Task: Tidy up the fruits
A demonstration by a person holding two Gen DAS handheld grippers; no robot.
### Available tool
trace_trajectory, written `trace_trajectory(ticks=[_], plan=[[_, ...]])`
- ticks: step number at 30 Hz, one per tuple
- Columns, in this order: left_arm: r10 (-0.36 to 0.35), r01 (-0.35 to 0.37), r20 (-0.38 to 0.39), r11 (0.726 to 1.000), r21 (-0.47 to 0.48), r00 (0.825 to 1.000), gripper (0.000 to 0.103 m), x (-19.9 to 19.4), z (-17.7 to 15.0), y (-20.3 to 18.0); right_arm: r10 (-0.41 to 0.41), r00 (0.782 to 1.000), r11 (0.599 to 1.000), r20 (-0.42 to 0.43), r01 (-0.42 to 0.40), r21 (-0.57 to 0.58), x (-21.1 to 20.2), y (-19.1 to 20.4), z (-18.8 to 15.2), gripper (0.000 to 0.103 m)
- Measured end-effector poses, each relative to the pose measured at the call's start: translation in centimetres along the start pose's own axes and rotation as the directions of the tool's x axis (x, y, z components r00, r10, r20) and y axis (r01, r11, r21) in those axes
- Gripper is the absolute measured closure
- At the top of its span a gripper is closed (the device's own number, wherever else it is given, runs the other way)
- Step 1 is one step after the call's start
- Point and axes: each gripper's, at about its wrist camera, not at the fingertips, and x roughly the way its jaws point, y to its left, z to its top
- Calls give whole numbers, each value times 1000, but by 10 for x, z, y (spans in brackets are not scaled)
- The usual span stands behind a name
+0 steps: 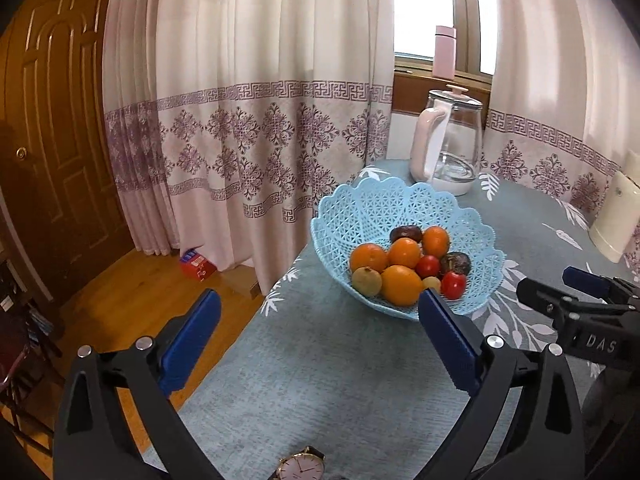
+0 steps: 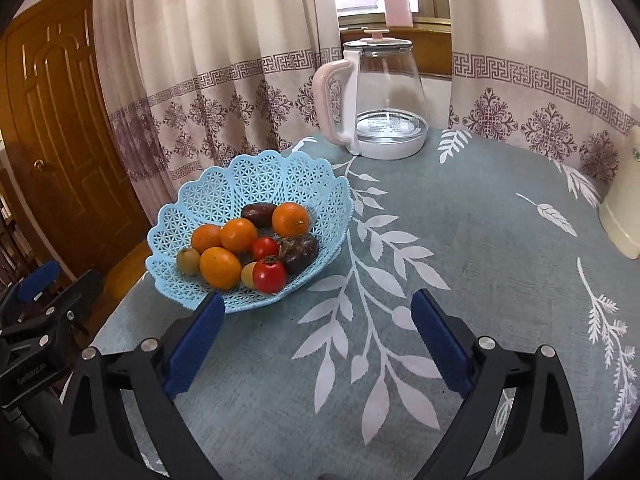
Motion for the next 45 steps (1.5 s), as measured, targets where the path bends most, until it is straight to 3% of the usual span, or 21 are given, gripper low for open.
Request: trace_trajectory(ticks=[17,24,32,45], plan=[[31,-32,50,999,18,998,3,-11,5,-3,-51,997,992,62,58,-114,-24,29,-10,5],[30,-31,54,999,13,998,3,-13,6,0,-56,994,992,91,65,-105,-33,33,-6,5],[49,-49,62,999,13,997,3,-13,7,2,-129,987,979,93,142,-148,-29,43,-7,5],[65,-67,61,997,30,996,3,-11,6,1,-143,982,971,119,163,-174,-34,49,-7,5]])
